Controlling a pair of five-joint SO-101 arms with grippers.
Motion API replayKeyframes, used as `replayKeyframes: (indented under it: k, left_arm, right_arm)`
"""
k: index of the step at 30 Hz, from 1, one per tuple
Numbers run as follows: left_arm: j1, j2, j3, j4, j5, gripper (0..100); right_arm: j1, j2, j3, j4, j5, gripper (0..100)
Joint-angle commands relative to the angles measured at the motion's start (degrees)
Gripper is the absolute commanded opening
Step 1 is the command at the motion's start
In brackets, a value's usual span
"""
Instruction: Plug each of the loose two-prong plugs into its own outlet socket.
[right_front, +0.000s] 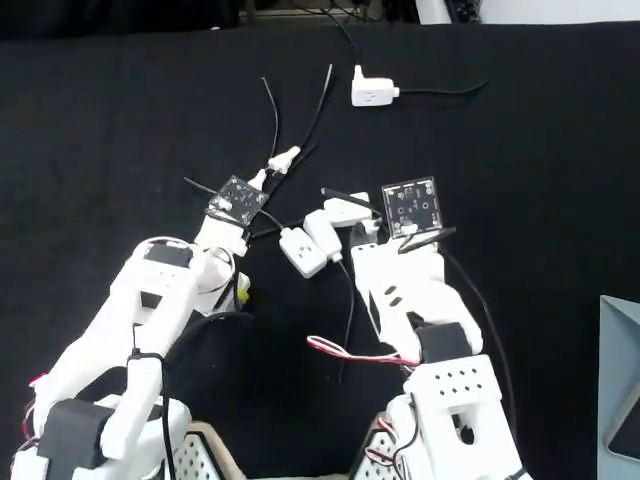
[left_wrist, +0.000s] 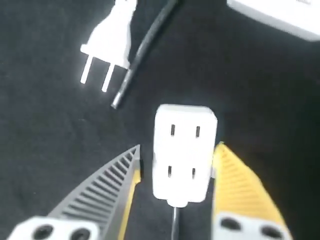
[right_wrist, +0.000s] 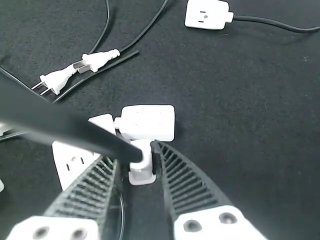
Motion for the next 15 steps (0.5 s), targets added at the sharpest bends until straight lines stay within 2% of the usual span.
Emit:
replayKeyframes:
  k: [1,9,13,15]
  left_arm:
    - [0.48,-0.44,0.92,-0.44,-1.58,18]
    - [10.24,-1.05,0.92,6.07,-1.05,16]
    - [9.89,-1.05,0.04,6.15,2.37,17]
    - [8.84,-1.05,-0.57,7.03,2.81,21]
  right_arm:
    - [0.53,-0.48,-0.57,-1.14,0.62,1.2]
    - [0.53,-0.48,-0.57,-1.23,0.62,1.2]
    - [0.53,-0.48,-0.57,-1.14,0.62,1.2]
    - [0.53,-0.48,-0.57,-1.14,0.62,1.2]
